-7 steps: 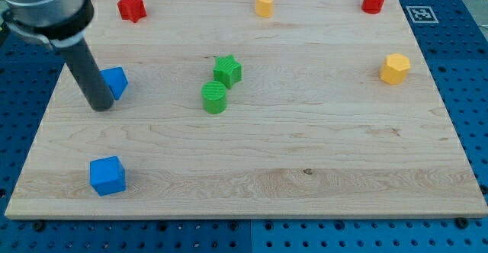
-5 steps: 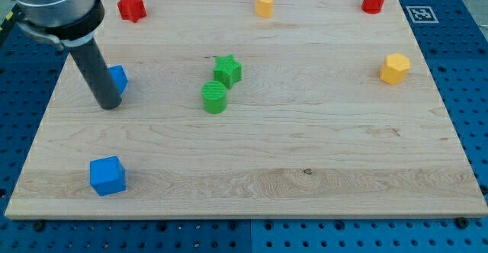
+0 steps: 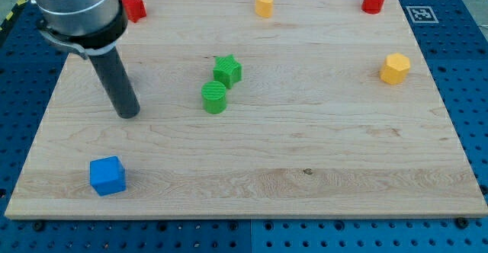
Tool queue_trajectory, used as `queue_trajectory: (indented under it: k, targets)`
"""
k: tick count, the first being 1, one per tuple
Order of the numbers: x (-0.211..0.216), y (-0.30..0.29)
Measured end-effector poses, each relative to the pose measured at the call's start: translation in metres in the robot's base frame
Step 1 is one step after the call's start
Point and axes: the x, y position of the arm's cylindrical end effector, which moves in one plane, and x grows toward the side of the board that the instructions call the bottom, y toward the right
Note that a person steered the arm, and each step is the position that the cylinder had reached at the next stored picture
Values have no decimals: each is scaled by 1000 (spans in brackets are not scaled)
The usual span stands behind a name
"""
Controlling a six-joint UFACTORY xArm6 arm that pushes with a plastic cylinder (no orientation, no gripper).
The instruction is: Move the hexagon to the right side of the green blocks
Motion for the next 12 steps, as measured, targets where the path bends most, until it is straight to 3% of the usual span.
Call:
queue_trajectory:
  k: [3,5,7,10,12]
  targets:
    - [38,147]
    - [38,242]
    - [20,261]
    - [16,434]
    - [12,459]
